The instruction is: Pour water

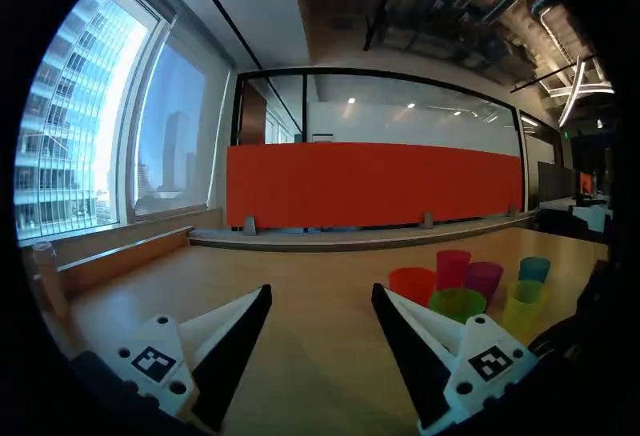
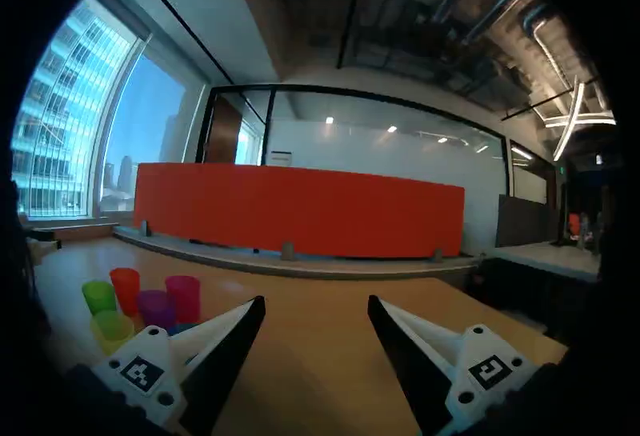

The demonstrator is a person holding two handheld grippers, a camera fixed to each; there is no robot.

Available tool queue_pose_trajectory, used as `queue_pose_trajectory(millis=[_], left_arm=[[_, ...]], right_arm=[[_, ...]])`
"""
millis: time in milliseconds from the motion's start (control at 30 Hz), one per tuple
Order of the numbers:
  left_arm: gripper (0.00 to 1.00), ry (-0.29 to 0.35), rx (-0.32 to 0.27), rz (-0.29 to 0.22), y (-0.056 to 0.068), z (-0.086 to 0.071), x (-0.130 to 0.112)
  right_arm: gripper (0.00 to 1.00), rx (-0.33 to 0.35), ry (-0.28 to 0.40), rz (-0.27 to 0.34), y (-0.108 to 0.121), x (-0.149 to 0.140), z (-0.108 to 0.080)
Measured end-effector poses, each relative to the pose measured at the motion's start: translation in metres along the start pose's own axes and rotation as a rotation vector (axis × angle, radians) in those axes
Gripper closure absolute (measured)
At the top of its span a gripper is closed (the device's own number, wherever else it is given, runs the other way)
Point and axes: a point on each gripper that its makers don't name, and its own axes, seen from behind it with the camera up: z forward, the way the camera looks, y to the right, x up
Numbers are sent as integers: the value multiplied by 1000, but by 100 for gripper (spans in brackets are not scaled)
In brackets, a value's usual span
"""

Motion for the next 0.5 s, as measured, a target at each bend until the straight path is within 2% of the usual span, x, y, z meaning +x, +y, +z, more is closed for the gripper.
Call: queue_pose_trajectory(millis=[100, 500], left_arm=[[7, 0, 0, 0, 0, 0, 0], [7, 0, 0, 0, 0, 0, 0]], right_arm=[[1, -8, 5, 23, 2, -4, 1], [1, -5, -1, 54, 14, -19, -3]])
